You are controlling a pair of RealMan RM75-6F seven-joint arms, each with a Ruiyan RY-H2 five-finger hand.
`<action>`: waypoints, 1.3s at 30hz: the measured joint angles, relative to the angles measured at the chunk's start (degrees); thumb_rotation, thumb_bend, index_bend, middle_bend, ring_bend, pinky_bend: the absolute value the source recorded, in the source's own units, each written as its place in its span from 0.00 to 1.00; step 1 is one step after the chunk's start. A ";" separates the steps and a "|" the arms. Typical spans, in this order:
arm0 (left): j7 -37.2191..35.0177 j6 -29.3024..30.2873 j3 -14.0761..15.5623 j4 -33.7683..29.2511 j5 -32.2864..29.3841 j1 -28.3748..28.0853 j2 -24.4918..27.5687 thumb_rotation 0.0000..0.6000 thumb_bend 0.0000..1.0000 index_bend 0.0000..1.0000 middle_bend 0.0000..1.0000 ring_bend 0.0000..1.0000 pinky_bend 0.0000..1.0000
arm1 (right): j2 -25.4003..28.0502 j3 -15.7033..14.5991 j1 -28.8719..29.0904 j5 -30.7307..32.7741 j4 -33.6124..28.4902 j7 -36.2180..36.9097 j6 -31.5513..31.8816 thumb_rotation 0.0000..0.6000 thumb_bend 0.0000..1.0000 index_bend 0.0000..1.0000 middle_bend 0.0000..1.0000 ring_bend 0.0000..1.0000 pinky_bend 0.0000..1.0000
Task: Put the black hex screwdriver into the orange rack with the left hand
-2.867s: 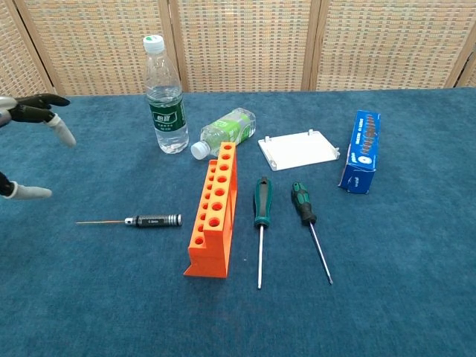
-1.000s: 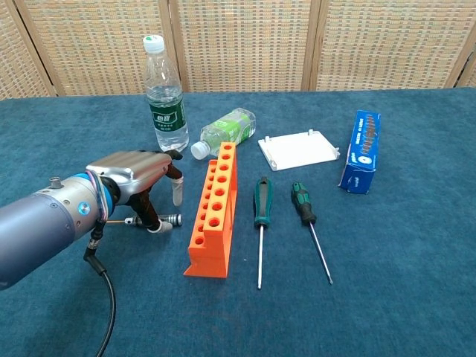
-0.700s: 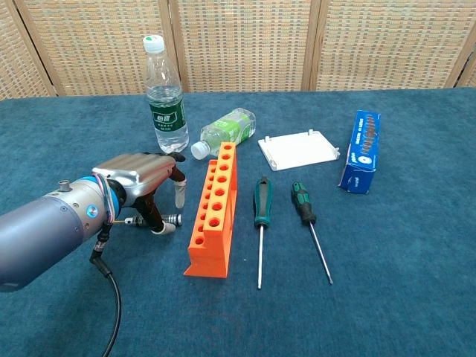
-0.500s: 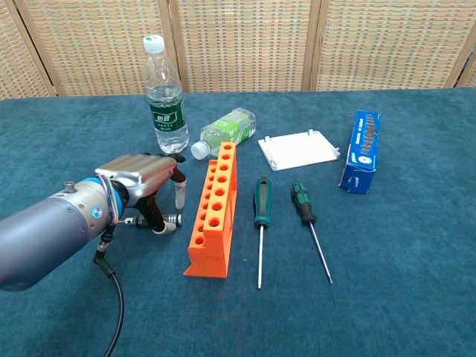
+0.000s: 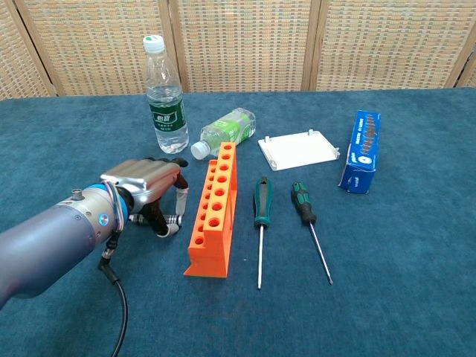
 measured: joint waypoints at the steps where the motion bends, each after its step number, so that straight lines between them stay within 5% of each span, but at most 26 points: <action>1: -0.10 0.08 0.04 0.00 0.17 0.02 0.02 1.00 0.39 0.63 0.00 0.00 0.00 | 0.01 0.00 -0.03 -0.01 -0.02 -0.03 0.05 1.00 0.27 0.08 0.00 0.00 0.00; 18: -8.72 2.74 -2.10 -12.06 5.73 2.96 8.50 1.00 0.39 0.63 0.02 0.00 0.00 | -0.14 0.06 0.01 0.09 -0.09 -0.67 0.02 1.00 0.27 0.08 0.00 0.00 0.00; 39: -42.33 3.68 -8.14 -33.24 15.80 12.08 21.53 1.00 0.39 0.64 0.07 0.00 0.00 | -0.67 -0.11 0.19 0.17 -0.40 -2.63 -0.38 1.00 0.27 0.08 0.00 0.00 0.00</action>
